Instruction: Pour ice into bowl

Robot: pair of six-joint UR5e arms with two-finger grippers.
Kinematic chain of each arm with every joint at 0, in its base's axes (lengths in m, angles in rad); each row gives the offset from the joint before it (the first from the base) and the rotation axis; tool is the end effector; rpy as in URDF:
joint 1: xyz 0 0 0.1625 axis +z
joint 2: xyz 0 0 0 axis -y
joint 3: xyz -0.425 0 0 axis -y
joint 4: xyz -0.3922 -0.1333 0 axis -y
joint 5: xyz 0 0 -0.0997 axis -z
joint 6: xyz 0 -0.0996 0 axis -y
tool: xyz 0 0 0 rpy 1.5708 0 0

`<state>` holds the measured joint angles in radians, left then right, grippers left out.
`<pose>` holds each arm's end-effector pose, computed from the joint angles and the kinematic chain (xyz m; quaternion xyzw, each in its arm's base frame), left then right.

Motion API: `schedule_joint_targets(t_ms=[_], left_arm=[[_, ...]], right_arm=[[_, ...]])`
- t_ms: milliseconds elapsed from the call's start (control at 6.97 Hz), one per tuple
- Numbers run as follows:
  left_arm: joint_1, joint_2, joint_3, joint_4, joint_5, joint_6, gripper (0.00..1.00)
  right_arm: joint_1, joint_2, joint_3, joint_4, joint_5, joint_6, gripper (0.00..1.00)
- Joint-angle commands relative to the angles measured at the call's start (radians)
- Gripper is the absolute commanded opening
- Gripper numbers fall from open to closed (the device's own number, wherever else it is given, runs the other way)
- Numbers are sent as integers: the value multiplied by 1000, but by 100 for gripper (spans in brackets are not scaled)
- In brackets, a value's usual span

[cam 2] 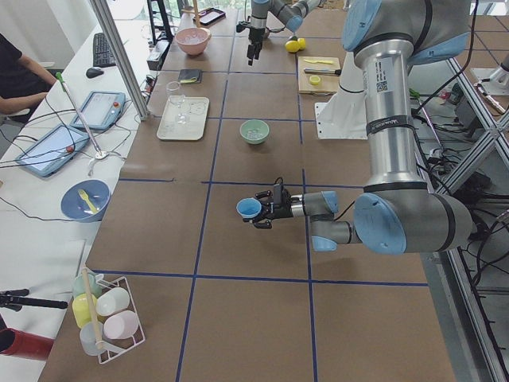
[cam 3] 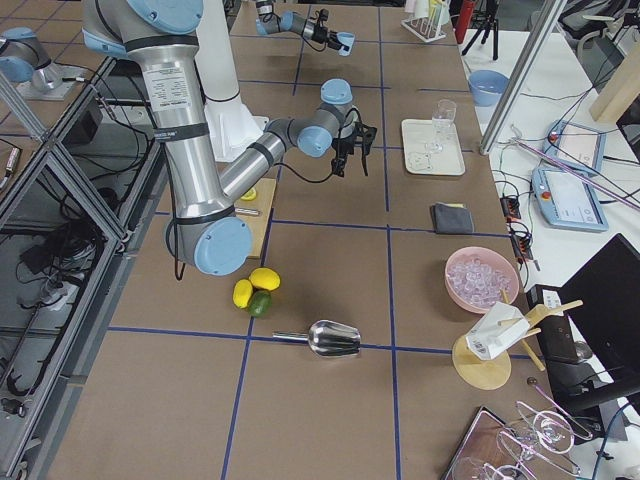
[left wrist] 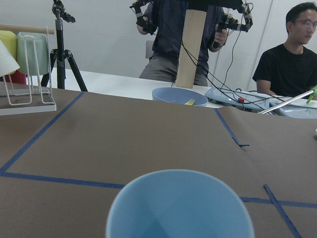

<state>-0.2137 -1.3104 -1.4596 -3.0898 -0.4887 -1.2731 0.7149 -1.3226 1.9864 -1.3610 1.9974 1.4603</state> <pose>0.2850 -0.2882 0.6439 0.5362 0.3407 -0.2491 0.7310 -0.3526 -0.4280 0.3146 -0.0099 -0.4557 0.1781 0.8721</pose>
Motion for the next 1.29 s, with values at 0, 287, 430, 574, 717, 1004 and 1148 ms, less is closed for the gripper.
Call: schedule_joint_targets(t_ms=[0, 287, 430, 574, 717, 1004, 1148], left_arm=[[2, -38, 45, 37, 19, 12, 0], [2, -39, 42, 86, 12, 18, 0], [2, -39, 41, 88, 9, 18, 0], [4, -39, 44, 94, 2, 18, 0], [4, -39, 44, 94, -4, 17, 1], [4, -41, 45, 94, -13, 17, 9], [5, -40, 45, 94, -14, 17, 10]], right_arm=[[0, 0, 3, -1, -3, 2, 100], [0, 0, 15, -1, -6, 3, 100], [0, -1, 14, -3, -6, 3, 100], [-2, -3, 12, -3, -6, 3, 100], [-3, -3, 11, -3, -6, 3, 100], [-5, -1, 3, -1, -8, 3, 100], [-5, -1, 3, -1, -6, 2, 100]])
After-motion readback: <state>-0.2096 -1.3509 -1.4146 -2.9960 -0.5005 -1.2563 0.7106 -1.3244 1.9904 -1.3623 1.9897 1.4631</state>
